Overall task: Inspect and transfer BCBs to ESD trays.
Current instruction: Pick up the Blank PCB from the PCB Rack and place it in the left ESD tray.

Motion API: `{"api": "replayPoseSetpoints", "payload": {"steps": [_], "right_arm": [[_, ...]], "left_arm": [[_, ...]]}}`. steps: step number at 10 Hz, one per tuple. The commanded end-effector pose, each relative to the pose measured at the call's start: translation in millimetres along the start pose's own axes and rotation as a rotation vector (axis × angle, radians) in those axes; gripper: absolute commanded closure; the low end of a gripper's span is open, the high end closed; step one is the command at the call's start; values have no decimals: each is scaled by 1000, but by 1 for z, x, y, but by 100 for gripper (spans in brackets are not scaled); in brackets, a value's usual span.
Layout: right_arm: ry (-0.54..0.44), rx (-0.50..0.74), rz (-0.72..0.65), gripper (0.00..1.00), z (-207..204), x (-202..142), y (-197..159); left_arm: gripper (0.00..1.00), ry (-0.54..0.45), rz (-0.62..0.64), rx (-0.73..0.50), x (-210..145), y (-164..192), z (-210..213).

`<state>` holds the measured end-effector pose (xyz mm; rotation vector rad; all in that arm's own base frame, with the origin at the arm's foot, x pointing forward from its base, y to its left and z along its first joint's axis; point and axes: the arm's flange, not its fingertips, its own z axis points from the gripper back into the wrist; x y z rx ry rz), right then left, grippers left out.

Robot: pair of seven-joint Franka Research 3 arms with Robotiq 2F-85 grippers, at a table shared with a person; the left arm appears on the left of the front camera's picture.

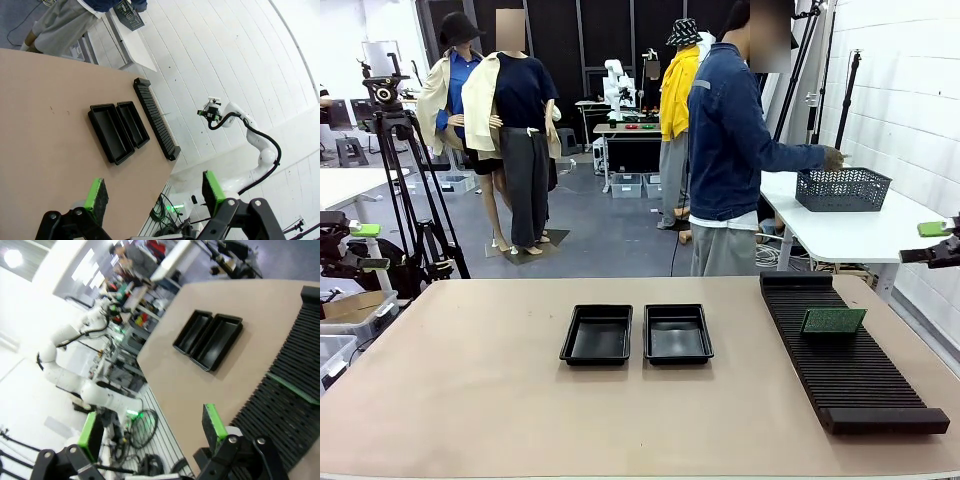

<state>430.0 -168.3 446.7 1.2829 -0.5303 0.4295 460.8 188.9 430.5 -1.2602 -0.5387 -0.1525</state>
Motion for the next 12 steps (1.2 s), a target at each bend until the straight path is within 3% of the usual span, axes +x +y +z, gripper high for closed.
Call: {"api": "replayPoseSetpoints", "payload": {"steps": [1,6,12], "right_arm": [[146,-107,69,0,-20,21,3],[466,-359,364,0,-81,65,5],[873,-440,777,0,-140,74,21]], "left_arm": [[0,-2,1,4,0,-1,1],[0,-2,1,4,0,-1,1],[0,-2,1,4,0,-1,1]]}}
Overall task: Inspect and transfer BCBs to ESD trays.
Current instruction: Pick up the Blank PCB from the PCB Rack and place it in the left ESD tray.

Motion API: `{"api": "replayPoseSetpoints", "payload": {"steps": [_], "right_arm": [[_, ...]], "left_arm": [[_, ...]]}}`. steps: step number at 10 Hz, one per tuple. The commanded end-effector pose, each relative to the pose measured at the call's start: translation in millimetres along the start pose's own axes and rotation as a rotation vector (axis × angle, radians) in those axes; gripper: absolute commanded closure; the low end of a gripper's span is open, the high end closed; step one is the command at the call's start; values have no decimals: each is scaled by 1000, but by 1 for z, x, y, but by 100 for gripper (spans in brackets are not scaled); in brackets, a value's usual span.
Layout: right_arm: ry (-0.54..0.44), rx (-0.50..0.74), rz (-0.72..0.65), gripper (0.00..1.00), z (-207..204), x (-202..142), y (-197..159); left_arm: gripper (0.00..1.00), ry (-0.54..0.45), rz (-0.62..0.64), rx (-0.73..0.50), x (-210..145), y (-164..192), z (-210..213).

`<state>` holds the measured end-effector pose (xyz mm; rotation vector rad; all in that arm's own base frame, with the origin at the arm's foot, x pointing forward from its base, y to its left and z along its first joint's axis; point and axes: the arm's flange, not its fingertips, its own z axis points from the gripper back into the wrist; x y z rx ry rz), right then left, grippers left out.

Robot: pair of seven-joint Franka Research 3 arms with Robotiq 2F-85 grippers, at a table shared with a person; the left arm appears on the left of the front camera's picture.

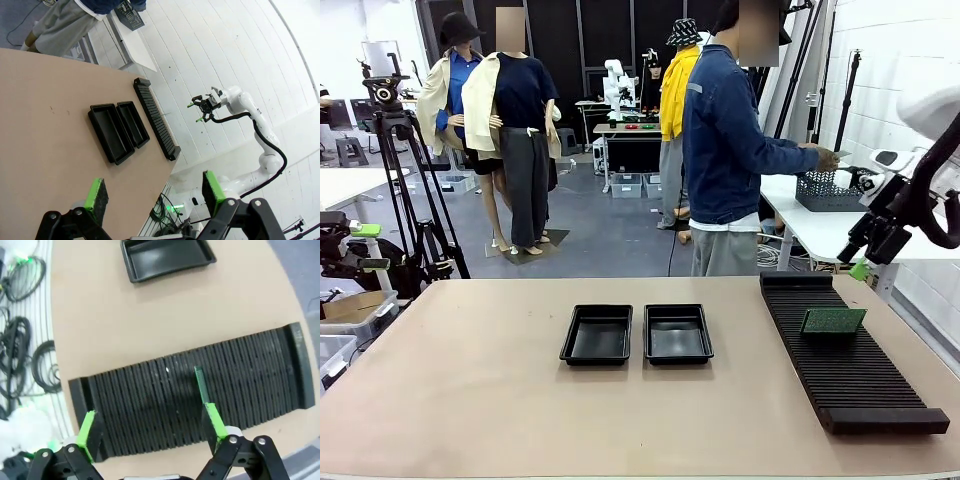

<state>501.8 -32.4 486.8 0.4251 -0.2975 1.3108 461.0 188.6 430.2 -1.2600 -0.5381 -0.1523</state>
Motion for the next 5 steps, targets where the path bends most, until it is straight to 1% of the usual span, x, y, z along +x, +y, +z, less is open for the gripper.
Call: {"api": "replayPoseSetpoints", "payload": {"steps": [1,2,4,5], "right_arm": [[91,-108,92,0,-14,8,10],[150,-144,124,0,-21,14,13],[304,-239,136,0,-38,25,18],[344,-260,142,0,-45,26,21]], "left_arm": [[0,-3,0,4,0,-1,1],[0,-3,0,4,0,-1,1],[0,-3,0,4,0,-1,1],[0,-3,0,4,0,-1,1]]}}
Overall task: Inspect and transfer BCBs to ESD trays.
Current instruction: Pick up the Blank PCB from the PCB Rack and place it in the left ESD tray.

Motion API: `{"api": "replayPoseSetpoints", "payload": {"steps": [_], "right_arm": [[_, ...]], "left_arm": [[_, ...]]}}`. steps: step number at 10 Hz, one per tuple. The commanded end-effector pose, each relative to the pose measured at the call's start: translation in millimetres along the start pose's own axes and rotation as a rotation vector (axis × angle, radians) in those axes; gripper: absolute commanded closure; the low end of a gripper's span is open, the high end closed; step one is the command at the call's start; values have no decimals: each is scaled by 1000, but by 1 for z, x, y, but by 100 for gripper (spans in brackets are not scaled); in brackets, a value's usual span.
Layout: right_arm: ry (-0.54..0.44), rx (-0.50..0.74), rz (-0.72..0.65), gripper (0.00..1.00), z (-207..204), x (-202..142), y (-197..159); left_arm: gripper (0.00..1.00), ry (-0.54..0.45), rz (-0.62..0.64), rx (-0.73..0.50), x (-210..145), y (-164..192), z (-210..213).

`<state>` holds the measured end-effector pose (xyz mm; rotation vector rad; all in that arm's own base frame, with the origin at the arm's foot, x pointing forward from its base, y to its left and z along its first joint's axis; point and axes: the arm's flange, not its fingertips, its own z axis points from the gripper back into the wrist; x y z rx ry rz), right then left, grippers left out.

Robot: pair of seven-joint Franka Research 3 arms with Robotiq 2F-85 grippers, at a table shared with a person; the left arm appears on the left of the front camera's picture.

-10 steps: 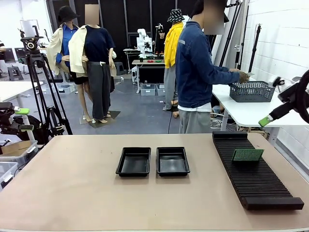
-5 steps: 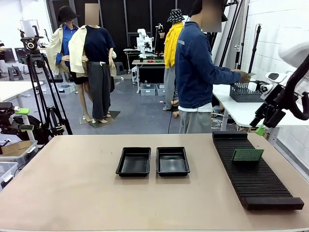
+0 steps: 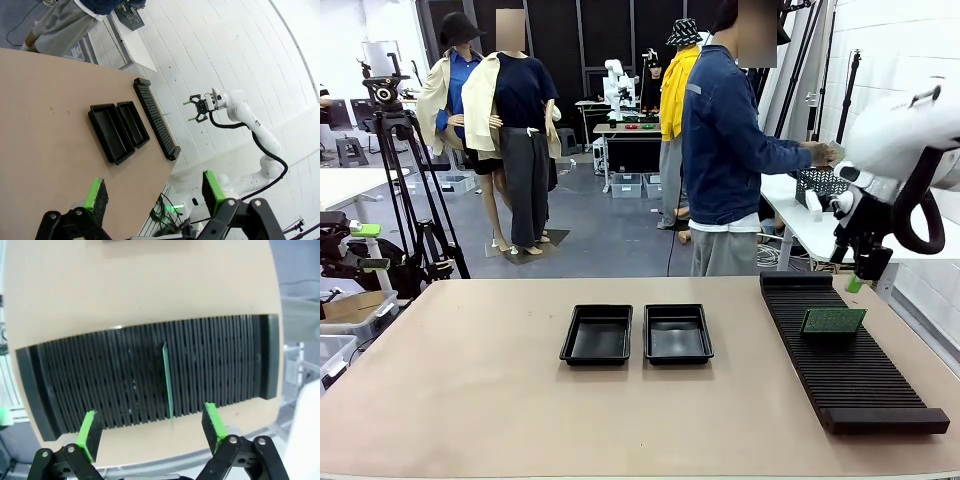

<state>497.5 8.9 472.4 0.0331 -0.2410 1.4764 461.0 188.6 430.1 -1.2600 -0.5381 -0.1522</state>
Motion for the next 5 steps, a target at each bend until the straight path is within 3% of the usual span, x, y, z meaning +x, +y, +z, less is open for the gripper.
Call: {"api": "replayPoseSetpoints", "payload": {"steps": [1,5], "right_arm": [[94,-43,-30,0,-15,3,15],[97,-7,-59,0,-21,-9,10]], "left_arm": [[0,-3,0,4,0,-1,1],[0,-3,0,4,0,-1,1]]}}
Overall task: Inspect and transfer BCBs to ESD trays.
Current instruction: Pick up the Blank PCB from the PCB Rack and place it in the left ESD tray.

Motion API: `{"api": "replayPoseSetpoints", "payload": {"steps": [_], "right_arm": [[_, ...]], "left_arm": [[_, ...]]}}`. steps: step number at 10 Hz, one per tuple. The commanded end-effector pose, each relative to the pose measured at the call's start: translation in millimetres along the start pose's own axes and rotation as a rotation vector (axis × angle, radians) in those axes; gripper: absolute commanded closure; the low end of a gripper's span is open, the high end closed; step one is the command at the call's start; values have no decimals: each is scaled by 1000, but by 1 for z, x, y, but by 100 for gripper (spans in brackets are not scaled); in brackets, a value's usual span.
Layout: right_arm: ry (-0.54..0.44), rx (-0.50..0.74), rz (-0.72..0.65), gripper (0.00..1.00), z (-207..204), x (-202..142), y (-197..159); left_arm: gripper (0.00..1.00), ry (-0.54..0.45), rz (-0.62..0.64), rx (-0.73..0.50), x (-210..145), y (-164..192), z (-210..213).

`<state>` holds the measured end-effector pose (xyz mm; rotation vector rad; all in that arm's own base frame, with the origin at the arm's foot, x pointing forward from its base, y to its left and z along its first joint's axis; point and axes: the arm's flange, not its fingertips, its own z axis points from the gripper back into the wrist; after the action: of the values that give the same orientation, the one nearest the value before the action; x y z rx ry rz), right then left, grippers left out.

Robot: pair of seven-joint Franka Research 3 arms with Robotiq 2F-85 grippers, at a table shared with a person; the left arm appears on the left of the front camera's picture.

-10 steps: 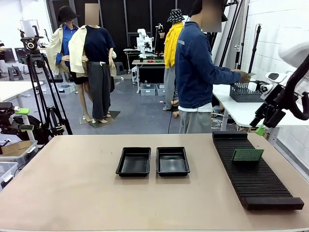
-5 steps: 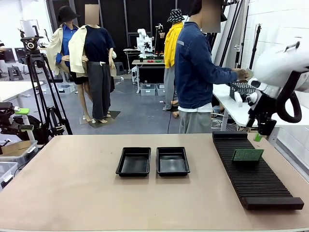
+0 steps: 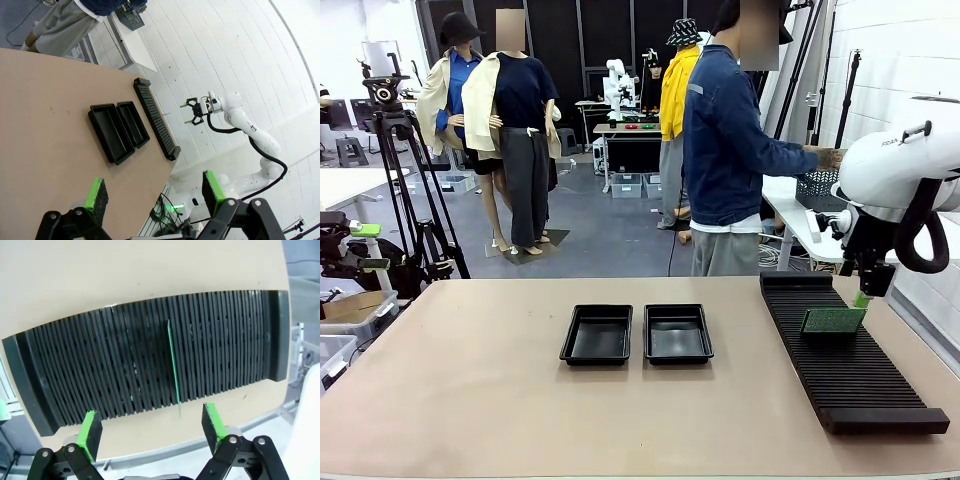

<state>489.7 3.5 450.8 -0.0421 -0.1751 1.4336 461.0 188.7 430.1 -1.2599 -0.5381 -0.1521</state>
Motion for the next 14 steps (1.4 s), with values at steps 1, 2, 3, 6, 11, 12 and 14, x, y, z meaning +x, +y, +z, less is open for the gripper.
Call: {"api": "replayPoseSetpoints", "payload": {"steps": [1,2,3,6,11,12,14], "right_arm": [[11,9,-24,0,-6,0,-1],[17,13,-26,0,-11,1,-2],[13,24,-18,0,-14,1,-3],[-7,-13,-42,0,-29,-1,-10],[10,-64,-67,0,-57,2,-16],[15,-67,-76,0,-63,2,-19],[22,-40,-80,0,-74,2,-23]], "left_arm": [[0,-3,0,4,0,-1,1],[0,-3,0,4,0,-1,1],[0,-3,0,4,0,-1,1],[0,-3,0,4,0,-1,1],[0,-3,0,4,0,-1,1],[0,-3,0,4,0,-1,1],[0,-3,0,4,0,-1,1]]}}
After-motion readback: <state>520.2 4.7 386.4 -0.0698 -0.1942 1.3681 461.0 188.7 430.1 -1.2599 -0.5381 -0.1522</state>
